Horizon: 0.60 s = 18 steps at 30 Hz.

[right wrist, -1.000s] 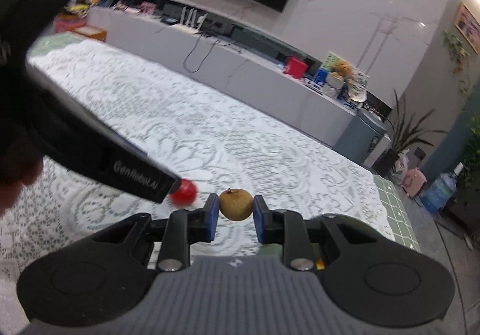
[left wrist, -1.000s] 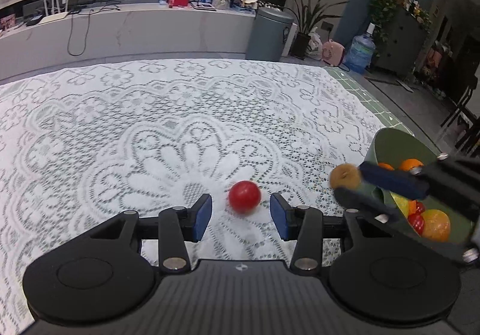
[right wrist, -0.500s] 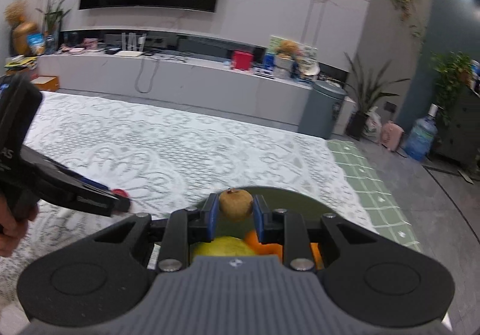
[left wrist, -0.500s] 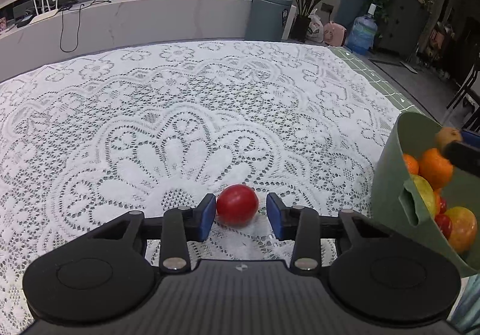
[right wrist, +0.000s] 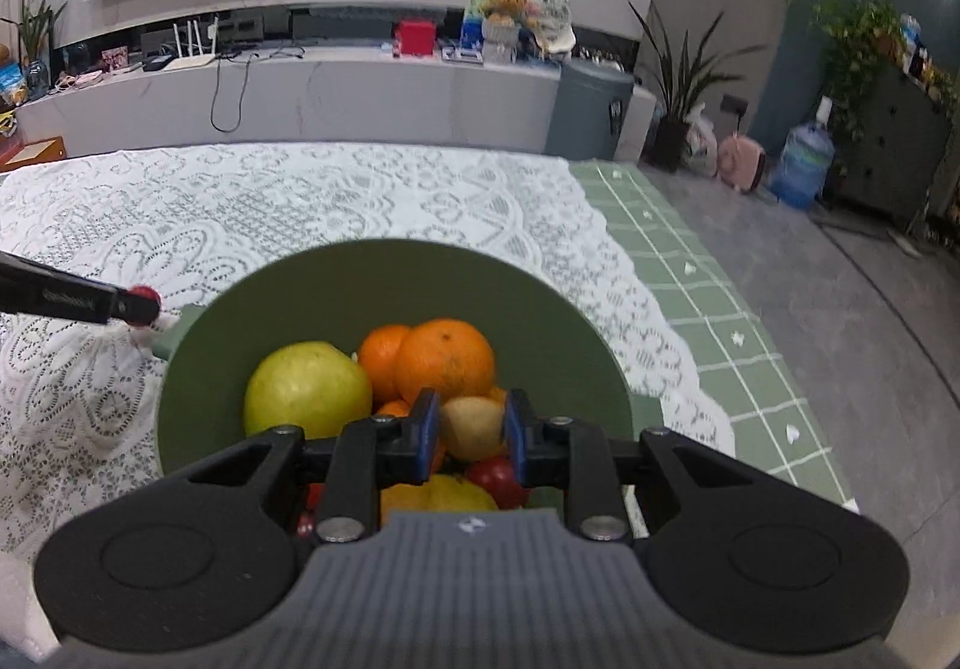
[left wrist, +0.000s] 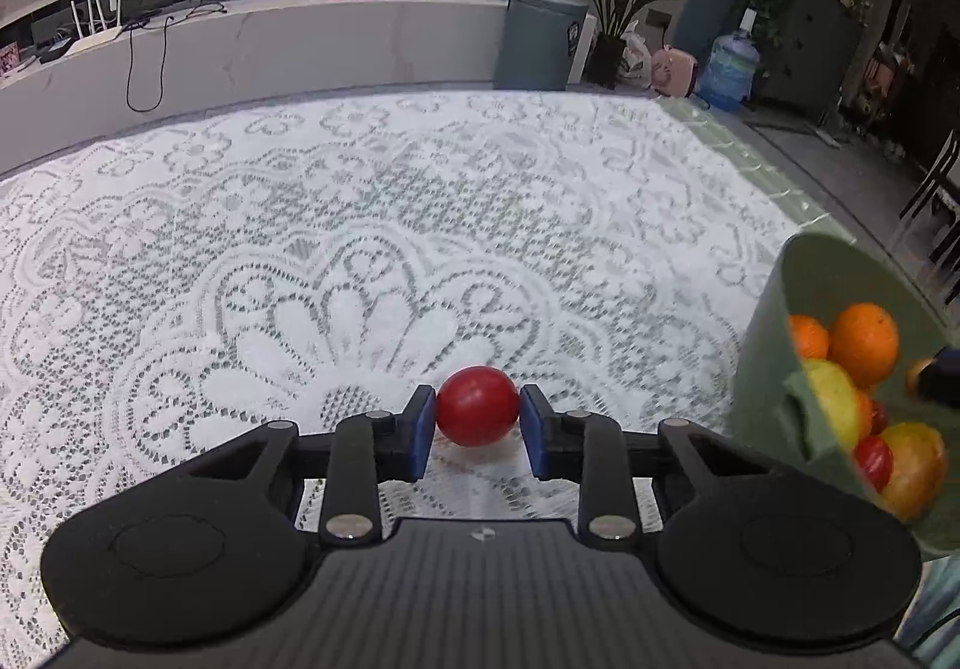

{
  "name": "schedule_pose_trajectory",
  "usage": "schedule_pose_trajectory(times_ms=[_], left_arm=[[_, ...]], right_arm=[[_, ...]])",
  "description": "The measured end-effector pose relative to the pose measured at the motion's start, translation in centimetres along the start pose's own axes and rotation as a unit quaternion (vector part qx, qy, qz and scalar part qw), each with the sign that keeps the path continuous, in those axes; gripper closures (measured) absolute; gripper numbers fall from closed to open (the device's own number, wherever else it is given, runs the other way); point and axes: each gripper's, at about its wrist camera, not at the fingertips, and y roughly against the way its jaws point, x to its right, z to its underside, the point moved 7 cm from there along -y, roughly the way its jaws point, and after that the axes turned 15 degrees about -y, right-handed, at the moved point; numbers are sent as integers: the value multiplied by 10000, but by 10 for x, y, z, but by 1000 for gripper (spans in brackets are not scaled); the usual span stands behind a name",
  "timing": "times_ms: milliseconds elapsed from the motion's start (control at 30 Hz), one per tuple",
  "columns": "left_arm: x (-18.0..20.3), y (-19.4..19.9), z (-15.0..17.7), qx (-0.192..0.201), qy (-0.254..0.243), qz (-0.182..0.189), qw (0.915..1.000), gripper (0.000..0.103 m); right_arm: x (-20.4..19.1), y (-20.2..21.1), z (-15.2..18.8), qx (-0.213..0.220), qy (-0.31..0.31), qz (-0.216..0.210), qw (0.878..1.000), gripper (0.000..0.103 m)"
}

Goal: Organize fruits
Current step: 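Carry the kiwi and tomato over the green colander with both tools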

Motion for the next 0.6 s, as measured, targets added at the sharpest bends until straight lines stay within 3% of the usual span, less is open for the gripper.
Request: schedule_pose_trajectory(times_ms=[67,333,600], left_arm=[[3,8,-6,86,6,18,10000,69],[29,39,-32,425,-159,259,9986,69],[66,59,-51,596,-387,670,9952,69]], right_arm=[[1,-3,1,-89,-13,56,9999,94],[9,-17,9,-462,-376,-95,9982,95],[21,2,3,-147,-665,-254,9974,94]])
